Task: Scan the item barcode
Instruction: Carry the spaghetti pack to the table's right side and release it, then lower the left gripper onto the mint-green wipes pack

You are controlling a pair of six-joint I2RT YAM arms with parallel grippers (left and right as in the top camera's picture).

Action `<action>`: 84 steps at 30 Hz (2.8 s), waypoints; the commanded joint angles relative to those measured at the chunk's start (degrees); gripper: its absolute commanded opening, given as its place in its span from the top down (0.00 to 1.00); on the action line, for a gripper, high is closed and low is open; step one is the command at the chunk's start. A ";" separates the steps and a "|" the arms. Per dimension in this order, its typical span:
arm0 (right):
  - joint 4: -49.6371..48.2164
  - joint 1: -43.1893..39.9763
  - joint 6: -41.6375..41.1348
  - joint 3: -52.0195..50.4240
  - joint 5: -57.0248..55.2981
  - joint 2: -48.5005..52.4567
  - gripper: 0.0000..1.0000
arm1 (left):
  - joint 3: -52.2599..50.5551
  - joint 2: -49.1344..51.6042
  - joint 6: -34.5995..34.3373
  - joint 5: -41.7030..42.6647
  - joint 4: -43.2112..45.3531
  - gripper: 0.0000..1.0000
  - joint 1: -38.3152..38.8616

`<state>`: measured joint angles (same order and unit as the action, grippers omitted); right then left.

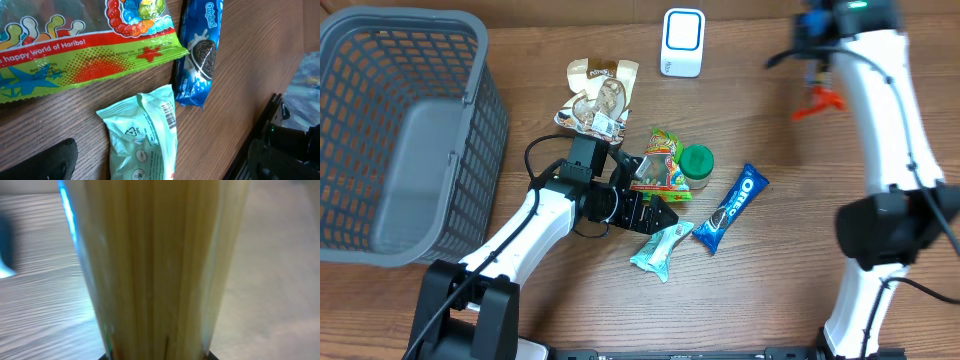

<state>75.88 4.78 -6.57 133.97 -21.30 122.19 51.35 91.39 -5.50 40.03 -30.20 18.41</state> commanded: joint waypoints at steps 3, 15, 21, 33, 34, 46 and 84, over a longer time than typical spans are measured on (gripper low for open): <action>4.24 -5.38 -8.20 3.15 -1.05 -6.80 0.93 | 0.02 -1.07 1.77 -0.17 0.26 0.00 0.37; 11.23 -15.45 -13.20 3.08 -0.85 -12.26 0.96 | 0.02 -1.07 2.60 -0.11 0.20 0.00 0.37; 12.20 -22.18 -13.22 -0.63 2.56 -15.28 0.96 | 0.02 -1.07 3.41 -0.15 0.24 0.00 0.37; -14.27 -24.98 -9.84 -47.32 5.20 -39.17 0.91 | 0.02 -1.07 3.41 -0.11 0.85 0.00 0.37; -16.57 -25.31 -9.70 -50.36 5.86 -40.30 0.90 | 0.02 -1.07 3.43 -0.07 0.85 0.00 0.37; -24.63 -44.22 -9.99 -58.55 20.09 -36.48 0.86 | 0.02 -1.07 3.39 0.79 0.44 0.00 0.39; -35.95 -49.48 -11.45 -57.24 27.19 -18.58 0.00 | 0.04 -1.07 4.28 2.82 -0.61 0.00 0.37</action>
<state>40.10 -44.60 -17.98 74.15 2.76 105.30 51.35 91.39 -3.11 41.98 -31.22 18.41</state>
